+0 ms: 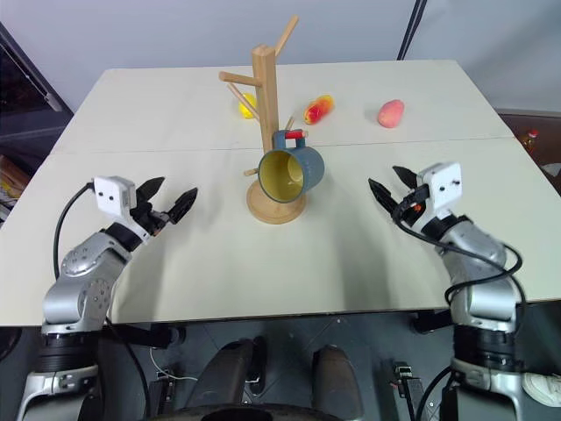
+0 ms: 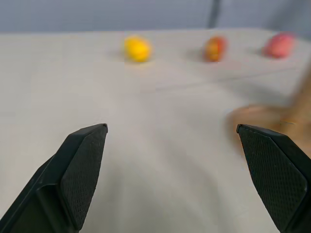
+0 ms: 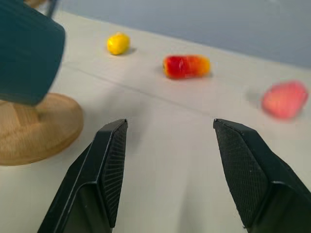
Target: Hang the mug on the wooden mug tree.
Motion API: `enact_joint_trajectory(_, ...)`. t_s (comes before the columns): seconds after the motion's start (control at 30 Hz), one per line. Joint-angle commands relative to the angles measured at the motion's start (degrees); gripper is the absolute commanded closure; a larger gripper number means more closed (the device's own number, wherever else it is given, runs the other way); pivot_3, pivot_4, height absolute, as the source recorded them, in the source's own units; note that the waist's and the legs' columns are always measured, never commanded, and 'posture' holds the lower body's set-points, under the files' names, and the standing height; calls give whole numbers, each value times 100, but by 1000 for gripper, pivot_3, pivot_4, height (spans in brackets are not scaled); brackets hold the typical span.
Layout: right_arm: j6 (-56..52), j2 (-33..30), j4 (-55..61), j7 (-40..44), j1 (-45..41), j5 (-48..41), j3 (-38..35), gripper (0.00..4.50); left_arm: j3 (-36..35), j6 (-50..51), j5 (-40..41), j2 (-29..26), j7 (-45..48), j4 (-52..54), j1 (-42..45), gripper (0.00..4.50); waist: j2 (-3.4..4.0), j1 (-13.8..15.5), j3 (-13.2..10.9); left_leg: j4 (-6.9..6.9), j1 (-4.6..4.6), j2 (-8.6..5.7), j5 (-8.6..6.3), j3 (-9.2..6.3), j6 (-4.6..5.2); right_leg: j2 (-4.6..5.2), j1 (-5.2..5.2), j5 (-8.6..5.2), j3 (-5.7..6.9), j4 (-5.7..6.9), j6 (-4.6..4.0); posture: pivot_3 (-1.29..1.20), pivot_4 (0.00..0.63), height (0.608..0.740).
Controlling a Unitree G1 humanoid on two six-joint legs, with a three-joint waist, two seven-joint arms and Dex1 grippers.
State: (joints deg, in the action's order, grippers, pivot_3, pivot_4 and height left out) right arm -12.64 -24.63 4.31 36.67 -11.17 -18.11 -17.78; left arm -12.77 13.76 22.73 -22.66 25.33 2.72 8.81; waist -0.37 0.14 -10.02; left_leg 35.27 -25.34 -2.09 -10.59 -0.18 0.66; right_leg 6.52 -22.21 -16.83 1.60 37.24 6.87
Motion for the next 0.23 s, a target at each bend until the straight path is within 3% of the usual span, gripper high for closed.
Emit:
enact_joint_trajectory(0.03,447,168,-136,-125,98,-30,7,1596,-183,-361,-215,92,-228,-57,-172,0,-1,20,0,0,-1,0,0,0,0,0,-2,0,0,0,0,0,150,740)
enact_joint_trajectory(0.23,821,246,-570,-71,142,3,235,1596,-239,-397,-177,135,-283,-21,-457,0,0,48,0,1,0,-1,-1,0,-1,15,-1,0,0,-2,0,0,150,740)
